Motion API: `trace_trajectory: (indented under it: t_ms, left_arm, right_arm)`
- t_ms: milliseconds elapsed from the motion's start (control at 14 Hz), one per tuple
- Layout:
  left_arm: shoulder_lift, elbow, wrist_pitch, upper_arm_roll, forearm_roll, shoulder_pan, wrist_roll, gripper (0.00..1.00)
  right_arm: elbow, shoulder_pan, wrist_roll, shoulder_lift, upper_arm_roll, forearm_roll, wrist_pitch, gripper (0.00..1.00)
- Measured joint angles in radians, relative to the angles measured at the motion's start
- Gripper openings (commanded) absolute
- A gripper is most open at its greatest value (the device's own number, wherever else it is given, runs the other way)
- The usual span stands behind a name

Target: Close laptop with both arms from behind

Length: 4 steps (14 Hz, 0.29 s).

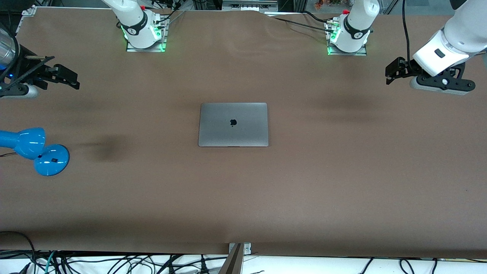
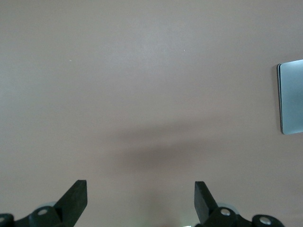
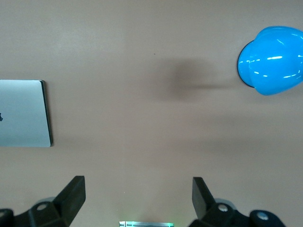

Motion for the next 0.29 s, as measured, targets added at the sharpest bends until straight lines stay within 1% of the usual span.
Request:
trace_trajectory:
  t_ms: [286]
  left_arm:
    - [0.019, 0.021, 0.000, 0.000, 0.000, 0.003, 0.000, 1.00]
  right_arm:
    - [0.000, 0.000, 0.000, 0.000, -0.001, 0.000, 0.000, 1.00]
